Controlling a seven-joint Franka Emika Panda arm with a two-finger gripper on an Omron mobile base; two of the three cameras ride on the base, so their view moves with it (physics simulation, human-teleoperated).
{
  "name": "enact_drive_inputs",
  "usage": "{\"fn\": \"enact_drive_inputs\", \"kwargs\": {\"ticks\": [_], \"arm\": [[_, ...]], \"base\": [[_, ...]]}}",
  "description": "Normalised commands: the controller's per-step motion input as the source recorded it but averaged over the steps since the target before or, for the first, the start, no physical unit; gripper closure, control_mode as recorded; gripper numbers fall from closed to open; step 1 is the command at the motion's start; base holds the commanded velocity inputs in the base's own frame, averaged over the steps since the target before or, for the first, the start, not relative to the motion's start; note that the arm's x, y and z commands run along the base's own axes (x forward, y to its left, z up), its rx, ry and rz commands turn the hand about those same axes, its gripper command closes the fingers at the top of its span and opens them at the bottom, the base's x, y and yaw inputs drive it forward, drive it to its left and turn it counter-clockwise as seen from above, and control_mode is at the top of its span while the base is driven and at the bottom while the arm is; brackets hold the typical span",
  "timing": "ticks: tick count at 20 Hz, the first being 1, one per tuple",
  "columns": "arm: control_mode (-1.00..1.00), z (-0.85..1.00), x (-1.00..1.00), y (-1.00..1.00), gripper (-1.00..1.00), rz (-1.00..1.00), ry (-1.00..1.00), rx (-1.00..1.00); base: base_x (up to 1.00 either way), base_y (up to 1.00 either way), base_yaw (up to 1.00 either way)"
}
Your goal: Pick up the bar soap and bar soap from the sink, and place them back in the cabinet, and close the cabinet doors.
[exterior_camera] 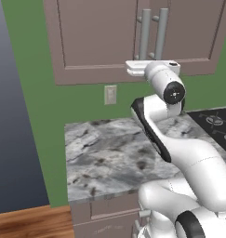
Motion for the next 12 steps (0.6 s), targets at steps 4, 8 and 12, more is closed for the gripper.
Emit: {"fn": "enact_drive_inputs", "kwargs": {"ticks": [4, 8, 12], "arm": [[-1.0, 0.0, 0.33, 0.0, -1.0, 0.01, 0.06, 0.0], [-1.0, 0.0, 0.36, 0.0, -1.0, 0.0, 0.08, 0.0], [-1.0, -0.05, 0.61, 0.0, -1.0, 0.0, 0.03, 0.0]], "base": [[0.0, 0.0, 0.0], [0.0, 0.0, 0.0], [0.0, 0.0, 0.0]]}}
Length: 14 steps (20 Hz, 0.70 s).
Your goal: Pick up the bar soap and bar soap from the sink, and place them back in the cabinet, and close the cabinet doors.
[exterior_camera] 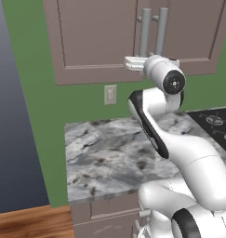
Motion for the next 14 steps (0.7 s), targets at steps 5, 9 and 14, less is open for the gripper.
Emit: {"fn": "enact_drive_inputs", "kwargs": {"ticks": [5, 9, 14], "arm": [[-1.0, -0.27, 0.72, -0.11, -1.0, 0.01, 0.0, 0.0], [-1.0, -0.36, 0.7, -0.12, -1.0, 0.03, 0.0, 0.0], [-1.0, -0.44, 0.67, -0.18, -1.0, 0.05, -0.03, -0.01]], "base": [[0.0, 0.0, 0.0], [0.0, 0.0, 0.0], [0.0, 0.0, 0.0]]}}
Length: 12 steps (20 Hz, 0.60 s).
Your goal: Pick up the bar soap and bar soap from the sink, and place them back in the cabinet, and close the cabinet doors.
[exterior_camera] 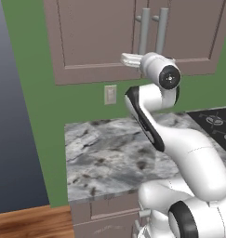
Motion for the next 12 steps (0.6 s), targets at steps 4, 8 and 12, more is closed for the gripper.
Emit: {"fn": "enact_drive_inputs", "kwargs": {"ticks": [4, 8, 12], "arm": [[-1.0, -0.28, 0.46, -0.12, -1.0, 0.05, -0.03, 0.0], [-1.0, -0.22, 0.42, -0.03, -1.0, 0.03, 0.0, 0.0], [-1.0, -0.24, 0.47, -0.06, -1.0, 0.04, 0.0, 0.0]], "base": [[0.0, 0.0, 0.0], [0.0, 0.0, 0.0], [0.0, 0.0, 0.0]]}}
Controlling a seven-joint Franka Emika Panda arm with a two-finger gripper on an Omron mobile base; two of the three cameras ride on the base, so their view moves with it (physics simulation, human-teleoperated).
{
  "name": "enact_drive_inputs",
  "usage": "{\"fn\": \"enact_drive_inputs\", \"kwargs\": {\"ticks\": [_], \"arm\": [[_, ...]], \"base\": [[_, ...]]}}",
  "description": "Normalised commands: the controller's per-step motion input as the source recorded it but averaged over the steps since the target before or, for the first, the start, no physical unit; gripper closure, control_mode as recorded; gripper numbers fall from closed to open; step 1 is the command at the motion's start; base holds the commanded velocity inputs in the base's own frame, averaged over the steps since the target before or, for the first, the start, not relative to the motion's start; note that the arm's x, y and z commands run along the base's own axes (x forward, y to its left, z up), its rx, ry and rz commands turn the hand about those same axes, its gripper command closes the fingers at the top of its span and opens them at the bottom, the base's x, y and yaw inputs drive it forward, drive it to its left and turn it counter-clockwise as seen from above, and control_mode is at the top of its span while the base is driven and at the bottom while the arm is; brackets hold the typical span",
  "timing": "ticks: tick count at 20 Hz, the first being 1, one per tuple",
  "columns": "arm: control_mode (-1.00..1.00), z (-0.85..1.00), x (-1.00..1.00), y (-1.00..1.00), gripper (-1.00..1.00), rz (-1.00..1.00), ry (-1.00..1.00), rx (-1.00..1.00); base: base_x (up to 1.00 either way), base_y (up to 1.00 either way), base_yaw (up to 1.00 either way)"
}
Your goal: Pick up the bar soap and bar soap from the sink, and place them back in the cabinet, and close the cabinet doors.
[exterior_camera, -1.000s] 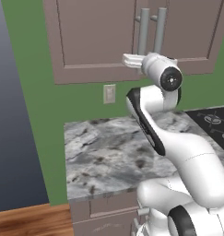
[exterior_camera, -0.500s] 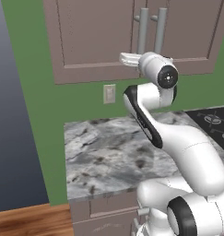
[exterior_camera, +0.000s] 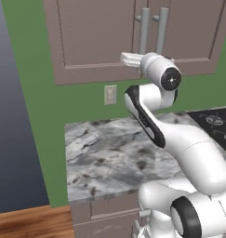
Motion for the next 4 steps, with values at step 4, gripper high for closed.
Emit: {"fn": "enact_drive_inputs", "kwargs": {"ticks": [4], "arm": [[-1.0, -0.15, 0.36, -0.02, -1.0, 0.03, 0.0, 0.0]], "base": [[0.0, 0.0, 0.0]]}}
